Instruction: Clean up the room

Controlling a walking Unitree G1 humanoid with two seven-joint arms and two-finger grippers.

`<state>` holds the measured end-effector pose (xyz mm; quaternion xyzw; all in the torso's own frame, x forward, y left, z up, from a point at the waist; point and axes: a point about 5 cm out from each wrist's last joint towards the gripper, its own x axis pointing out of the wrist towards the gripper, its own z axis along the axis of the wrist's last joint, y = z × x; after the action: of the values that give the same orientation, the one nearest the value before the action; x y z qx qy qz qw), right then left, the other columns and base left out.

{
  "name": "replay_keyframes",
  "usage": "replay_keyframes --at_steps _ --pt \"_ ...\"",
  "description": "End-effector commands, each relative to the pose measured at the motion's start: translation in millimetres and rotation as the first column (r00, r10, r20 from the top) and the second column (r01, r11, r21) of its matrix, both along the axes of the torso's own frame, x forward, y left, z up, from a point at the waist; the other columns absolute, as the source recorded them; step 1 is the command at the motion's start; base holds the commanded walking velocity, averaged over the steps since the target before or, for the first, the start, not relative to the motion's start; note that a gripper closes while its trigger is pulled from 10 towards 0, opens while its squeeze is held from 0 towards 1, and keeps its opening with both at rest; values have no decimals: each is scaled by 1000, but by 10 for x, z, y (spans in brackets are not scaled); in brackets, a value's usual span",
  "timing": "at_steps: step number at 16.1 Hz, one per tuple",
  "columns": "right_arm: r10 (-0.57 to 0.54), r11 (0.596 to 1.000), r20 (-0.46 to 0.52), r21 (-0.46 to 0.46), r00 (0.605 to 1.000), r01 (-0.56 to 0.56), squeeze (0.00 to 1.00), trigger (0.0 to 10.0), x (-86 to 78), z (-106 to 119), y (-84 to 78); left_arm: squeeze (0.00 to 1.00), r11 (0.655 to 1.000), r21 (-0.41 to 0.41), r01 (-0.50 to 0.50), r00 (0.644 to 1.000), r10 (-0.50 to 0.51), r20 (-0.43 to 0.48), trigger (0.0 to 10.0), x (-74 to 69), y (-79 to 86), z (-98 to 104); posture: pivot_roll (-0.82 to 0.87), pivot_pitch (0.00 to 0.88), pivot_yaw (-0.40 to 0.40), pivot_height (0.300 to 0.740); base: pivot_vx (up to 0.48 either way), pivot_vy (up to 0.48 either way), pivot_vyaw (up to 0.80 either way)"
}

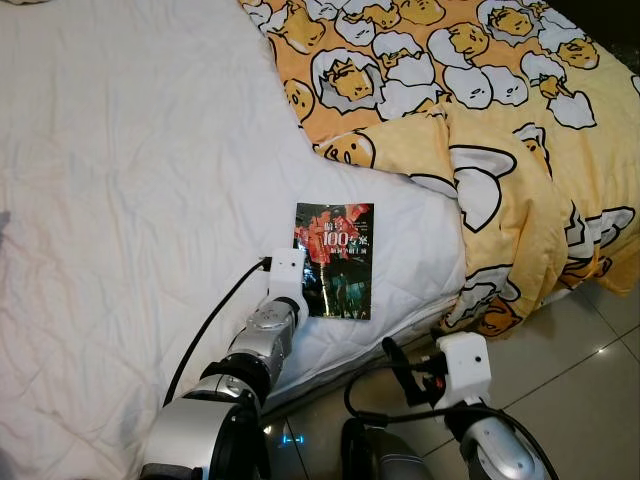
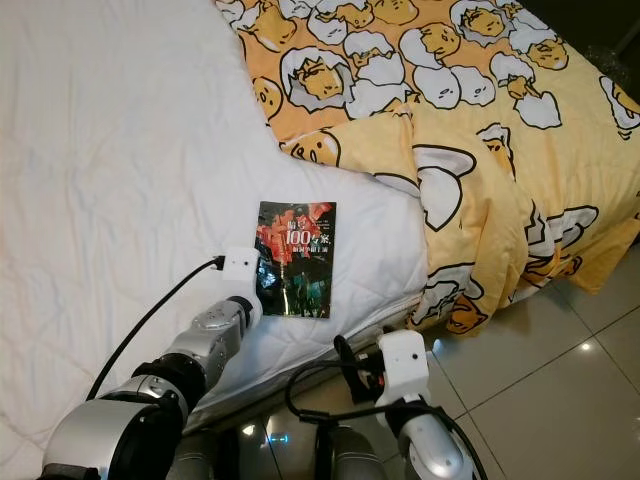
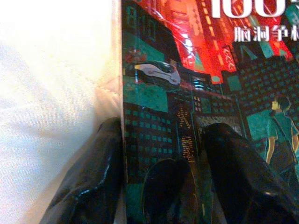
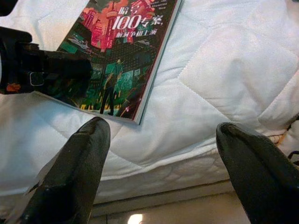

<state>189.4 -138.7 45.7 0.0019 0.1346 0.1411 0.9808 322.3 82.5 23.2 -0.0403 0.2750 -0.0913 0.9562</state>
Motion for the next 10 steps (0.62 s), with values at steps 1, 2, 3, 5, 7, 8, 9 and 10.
replay_keyframes --at_steps 1,2,3,5,7,8,9,10 --pt "-21 1000 -44 2 999 21 0 10000 -40 -77 -41 0 999 15 -30 980 32 -197 0 -310 86 -361 -151 265 -55 740 0 0 0" --pt "-18 1000 -40 8 999 19 0 10000 -4 -83 -22 0 999 32 2 983 4 -182 0 -295 91 -346 -138 254 -41 740 0 0 0" --pt "-17 1000 -35 13 999 18 0 10000 37 -86 -10 0 999 43 30 986 -22 -166 0 -277 86 -327 -141 244 -34 740 0 0 0" --pt "-23 999 -29 23 999 23 0 10000 60 -73 -4 0 999 39 6 986 1 -165 0 -264 119 -320 -141 242 -33 740 0 0 0" --pt "-24 1000 -24 13 999 24 0 10000 90 -83 -29 0 1000 15 18 991 -16 -135 0 -211 109 -264 -133 231 -24 740 0 0 0" --pt "-27 1000 -26 12 999 27 0 10000 100 -91 -37 0 1000 16 22 991 -20 -133 0 -208 104 -260 -132 228 -24 740 0 0 0" --pt "-29 999 -26 12 999 30 0 10000 116 -103 -34 0 1000 13 20 992 -18 -123 0 -192 109 -244 -131 215 -22 740 0 0 0" --pt "-29 999 -20 15 999 29 0 10000 144 -99 -17 0 1000 2 13 995 -13 -99 0 -151 123 -202 -127 194 -20 740 0 0 0"
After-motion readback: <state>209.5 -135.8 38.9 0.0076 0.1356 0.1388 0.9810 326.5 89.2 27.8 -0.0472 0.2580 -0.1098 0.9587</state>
